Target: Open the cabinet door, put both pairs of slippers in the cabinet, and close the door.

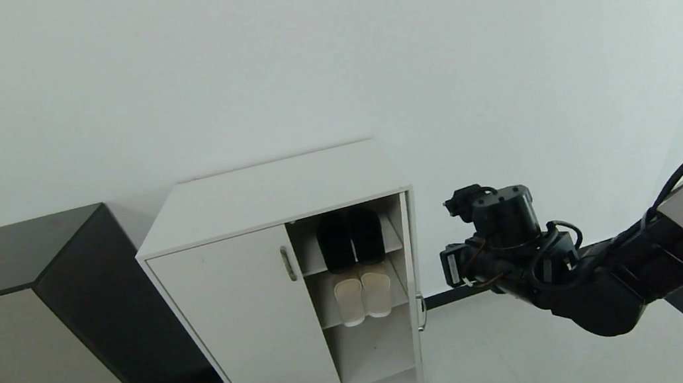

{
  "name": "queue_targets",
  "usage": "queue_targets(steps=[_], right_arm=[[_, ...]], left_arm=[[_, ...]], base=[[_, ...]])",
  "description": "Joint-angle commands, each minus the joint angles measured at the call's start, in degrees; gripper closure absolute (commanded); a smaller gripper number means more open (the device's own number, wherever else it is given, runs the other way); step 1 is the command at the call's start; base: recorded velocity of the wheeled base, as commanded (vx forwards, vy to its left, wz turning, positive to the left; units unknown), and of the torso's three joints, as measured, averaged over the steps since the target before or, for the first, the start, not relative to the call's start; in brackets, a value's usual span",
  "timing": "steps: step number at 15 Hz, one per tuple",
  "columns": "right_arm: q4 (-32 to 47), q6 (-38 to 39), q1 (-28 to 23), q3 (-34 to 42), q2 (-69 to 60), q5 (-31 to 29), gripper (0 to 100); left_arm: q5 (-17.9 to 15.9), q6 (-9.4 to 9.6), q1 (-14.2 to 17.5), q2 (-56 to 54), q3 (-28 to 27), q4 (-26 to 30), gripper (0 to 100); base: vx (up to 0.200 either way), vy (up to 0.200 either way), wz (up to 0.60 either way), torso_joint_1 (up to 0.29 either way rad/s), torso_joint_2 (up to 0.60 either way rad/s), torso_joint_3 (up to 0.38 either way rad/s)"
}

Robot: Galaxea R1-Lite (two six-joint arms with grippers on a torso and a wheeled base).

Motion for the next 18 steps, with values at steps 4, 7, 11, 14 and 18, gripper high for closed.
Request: queue_targets(steps=[4,7,11,14,18], right_arm=[[-1.20,-0.49,0.47,5.64,-3.49,8.03,100],[-7.96,-5.33,0.21,9.51,-3.58,8.47,100],[-10.43,-7.09,0.30,11.88,-3.23,8.74,100],[-10.43,-7.61,0.30,11.97,-3.05,8.65,100],[-10.51,-7.44,0.30,11.88,-3.05,8.74,100]], left_arm=[[0.00,-0.01,0.01,0.09,0.00,-0.01,100],[0.00,-0.01,0.01,0.09,0.00,-0.01,100],[0.00,-0.10,0.01,0.09,0.00,-0.01,100],[0.00,-0.10,0.01,0.09,0.00,-0.01,100],[-0.09,0.08,0.01,0.09,0.00,-0.01,100]], base=[[0.000,0.000,0.00,0.000,0.00,0.000],[0.000,0.000,0.00,0.000,0.00,0.000],[0.000,0.000,0.00,0.000,0.00,0.000],[0.000,0.000,0.40,0.002,0.00,0.005],[0.000,0.000,0.60,0.008,0.00,0.002]])
